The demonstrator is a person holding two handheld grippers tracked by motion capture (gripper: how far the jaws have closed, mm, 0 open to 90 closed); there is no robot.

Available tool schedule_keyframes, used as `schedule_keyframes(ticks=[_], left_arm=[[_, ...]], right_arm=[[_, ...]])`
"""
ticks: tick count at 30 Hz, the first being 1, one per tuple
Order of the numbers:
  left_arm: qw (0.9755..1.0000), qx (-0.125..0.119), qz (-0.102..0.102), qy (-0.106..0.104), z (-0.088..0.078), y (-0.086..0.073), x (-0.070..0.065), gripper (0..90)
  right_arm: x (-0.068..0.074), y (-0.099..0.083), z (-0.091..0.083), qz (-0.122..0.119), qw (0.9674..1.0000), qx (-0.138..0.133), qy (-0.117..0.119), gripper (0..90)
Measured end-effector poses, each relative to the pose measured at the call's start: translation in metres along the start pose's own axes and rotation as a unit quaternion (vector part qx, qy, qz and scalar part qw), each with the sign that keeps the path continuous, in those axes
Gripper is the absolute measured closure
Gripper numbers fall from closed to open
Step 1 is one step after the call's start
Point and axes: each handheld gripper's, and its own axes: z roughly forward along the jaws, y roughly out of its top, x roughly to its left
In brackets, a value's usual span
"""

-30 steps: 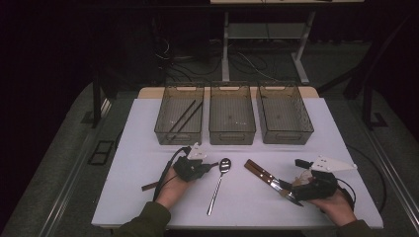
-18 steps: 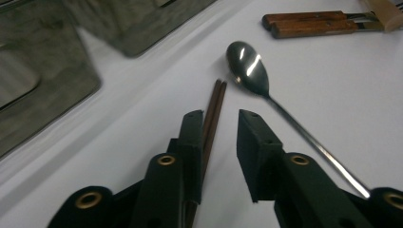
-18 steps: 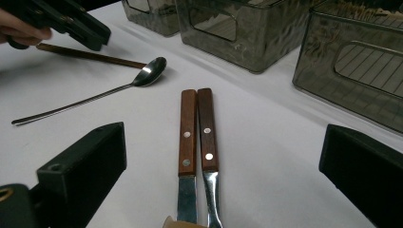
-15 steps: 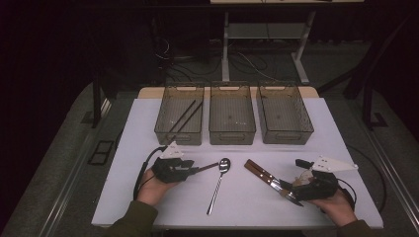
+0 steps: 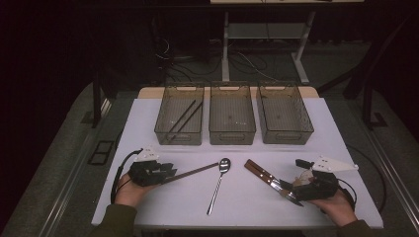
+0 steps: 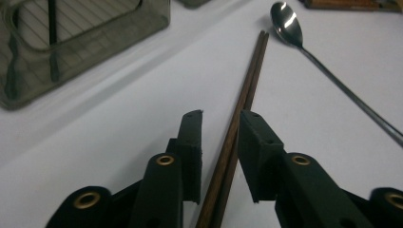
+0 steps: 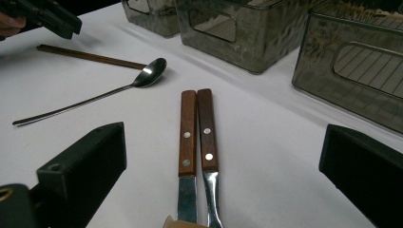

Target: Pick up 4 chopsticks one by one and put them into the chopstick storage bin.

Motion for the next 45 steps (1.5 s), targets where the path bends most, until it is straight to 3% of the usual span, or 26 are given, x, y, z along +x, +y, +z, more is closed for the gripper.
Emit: schedule_keyframes(ticks=[6,18,26,30,35,39,45], left_arm=[[0.9997,0.022,0.005,-0.001,0.003,-0.002,0.002,78.1],[0.9986,0.048,0.019,-0.012,0.012,-0.003,0.003,81.7],[0.9987,0.046,0.015,-0.013,0.013,-0.003,0.003,82.3],[0.999,0.042,0.018,-0.003,0.012,-0.003,0.004,81.8],[0.9991,0.034,0.017,-0.015,0.011,-0.003,0.004,81.7],[0.9988,0.041,0.014,-0.022,0.013,-0.003,0.002,81.6],[0.9986,0.047,0.018,-0.015,0.015,-0.004,0.003,81.5]], right_arm=[[0.0,0.0,0.0,-0.001,1.0,0.002,0.001,1.8],[0.0,0.0,0.001,-0.001,1.0,0.003,0.002,1.8],[0.0,0.0,0.001,-0.001,1.0,0.002,0.002,1.8],[0.0,0.0,0.0,-0.001,1.0,0.002,0.001,1.8],[0.0,0.0,0.0,-0.002,1.0,0.002,0.001,1.8],[0.0,0.0,0.0,-0.001,1.0,0.001,0.001,1.8],[0.0,0.0,0.0,-0.001,1.0,0.001,0.001,1.8]])
